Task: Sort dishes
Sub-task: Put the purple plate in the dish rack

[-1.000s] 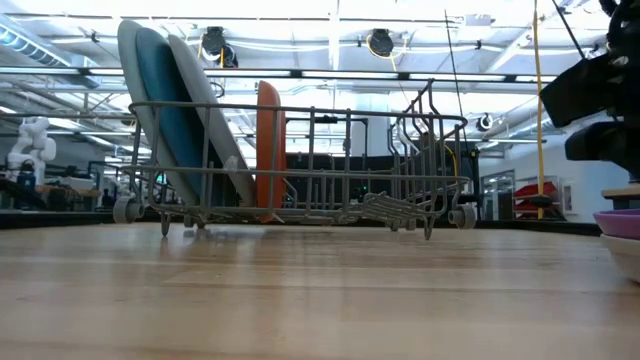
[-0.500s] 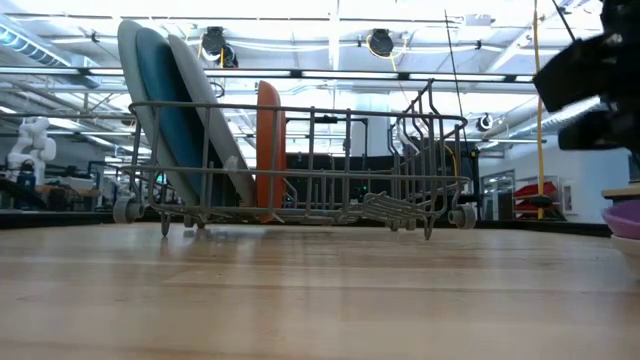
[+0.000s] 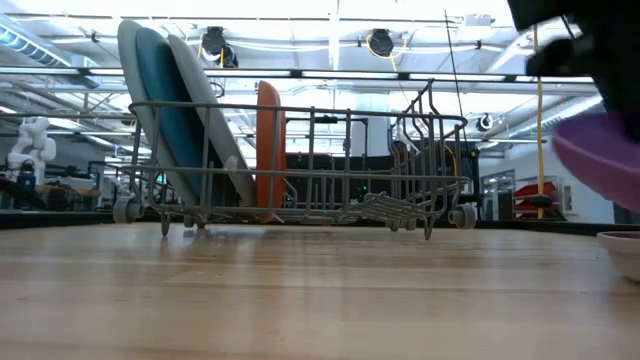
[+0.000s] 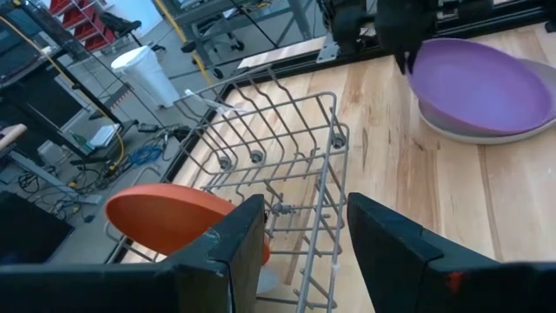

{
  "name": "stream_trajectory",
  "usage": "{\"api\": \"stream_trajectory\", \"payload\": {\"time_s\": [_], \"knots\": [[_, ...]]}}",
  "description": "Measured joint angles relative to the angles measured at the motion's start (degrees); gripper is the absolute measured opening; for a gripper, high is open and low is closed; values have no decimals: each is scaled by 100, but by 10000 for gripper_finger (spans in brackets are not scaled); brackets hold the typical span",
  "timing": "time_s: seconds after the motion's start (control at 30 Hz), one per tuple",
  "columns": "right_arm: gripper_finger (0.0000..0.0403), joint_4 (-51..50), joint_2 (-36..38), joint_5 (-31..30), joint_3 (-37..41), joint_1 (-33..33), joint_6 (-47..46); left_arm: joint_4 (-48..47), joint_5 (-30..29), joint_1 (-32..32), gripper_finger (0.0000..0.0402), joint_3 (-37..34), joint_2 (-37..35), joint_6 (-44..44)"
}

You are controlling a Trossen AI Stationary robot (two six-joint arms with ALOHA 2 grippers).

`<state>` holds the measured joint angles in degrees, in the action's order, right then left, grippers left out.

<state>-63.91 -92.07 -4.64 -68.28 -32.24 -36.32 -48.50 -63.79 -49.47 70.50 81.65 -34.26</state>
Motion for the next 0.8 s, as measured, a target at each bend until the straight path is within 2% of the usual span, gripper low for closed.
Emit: {"api": "stream_trajectory", "payload": {"time_s": [0.4,0.6,0.7,0.8], "knots": [[3,-1360,-4,-1326,-1642,-1,269,37,24,0,167,0,0,3],[2,-1572,-4,-2603,-2618,1,725,60,22,0,167,0,0,7],[2,-1533,-3,-3433,-3124,2,1183,59,1,0,167,0,0,9],[2,-1367,-2,-4330,-3514,40,1793,114,-262,0,167,0,0,11]]}}
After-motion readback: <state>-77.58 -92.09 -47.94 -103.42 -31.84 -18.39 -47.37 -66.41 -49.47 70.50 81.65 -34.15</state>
